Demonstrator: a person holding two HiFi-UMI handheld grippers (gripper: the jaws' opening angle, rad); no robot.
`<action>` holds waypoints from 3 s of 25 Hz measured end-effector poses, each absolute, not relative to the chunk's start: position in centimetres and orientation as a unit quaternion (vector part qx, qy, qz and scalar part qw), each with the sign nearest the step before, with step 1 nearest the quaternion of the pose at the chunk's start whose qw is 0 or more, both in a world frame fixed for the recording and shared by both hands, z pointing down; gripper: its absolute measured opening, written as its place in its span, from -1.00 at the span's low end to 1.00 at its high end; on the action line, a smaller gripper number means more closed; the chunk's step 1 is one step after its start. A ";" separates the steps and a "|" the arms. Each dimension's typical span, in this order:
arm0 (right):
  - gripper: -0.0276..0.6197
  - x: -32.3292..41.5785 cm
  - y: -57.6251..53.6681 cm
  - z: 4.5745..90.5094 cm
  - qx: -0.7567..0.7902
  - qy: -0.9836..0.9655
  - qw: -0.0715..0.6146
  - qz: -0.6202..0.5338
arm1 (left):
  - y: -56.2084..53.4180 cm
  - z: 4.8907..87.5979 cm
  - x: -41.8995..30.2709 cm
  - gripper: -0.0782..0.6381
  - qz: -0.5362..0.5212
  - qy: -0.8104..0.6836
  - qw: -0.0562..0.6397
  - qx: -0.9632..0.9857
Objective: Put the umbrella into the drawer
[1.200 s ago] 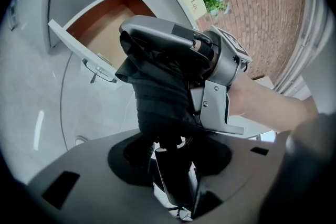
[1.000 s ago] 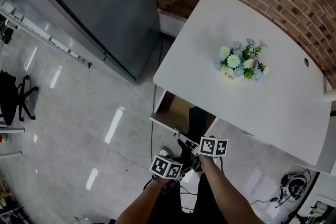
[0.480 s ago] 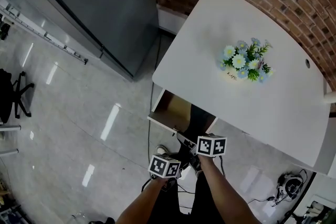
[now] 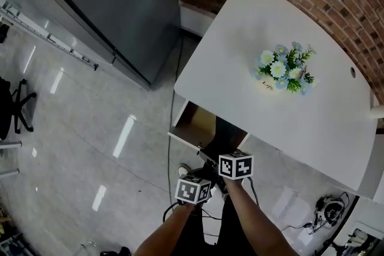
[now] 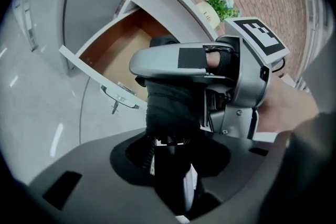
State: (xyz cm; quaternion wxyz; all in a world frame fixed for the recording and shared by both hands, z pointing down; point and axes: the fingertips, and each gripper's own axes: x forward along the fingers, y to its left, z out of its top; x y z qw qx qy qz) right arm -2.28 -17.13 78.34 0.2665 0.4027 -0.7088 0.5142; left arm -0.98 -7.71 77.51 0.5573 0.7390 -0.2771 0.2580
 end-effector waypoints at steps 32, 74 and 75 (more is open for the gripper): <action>0.30 -0.1 -17.4 78.1 0.429 -0.721 0.285 0.464 | -13.8 80.8 -2.1 -0.17 0.346 -0.352 0.485 0.722; -0.87 0.4 -8.5 61.5 0.327 -0.816 0.262 0.397 | -7.6 61.4 -1.8 -0.77 0.241 -0.534 0.431 0.686; -0.87 0.8 -8.3 61.0 0.326 -0.824 0.258 0.385 | -7.4 60.8 -1.3 -0.77 0.236 -0.539 0.429 0.686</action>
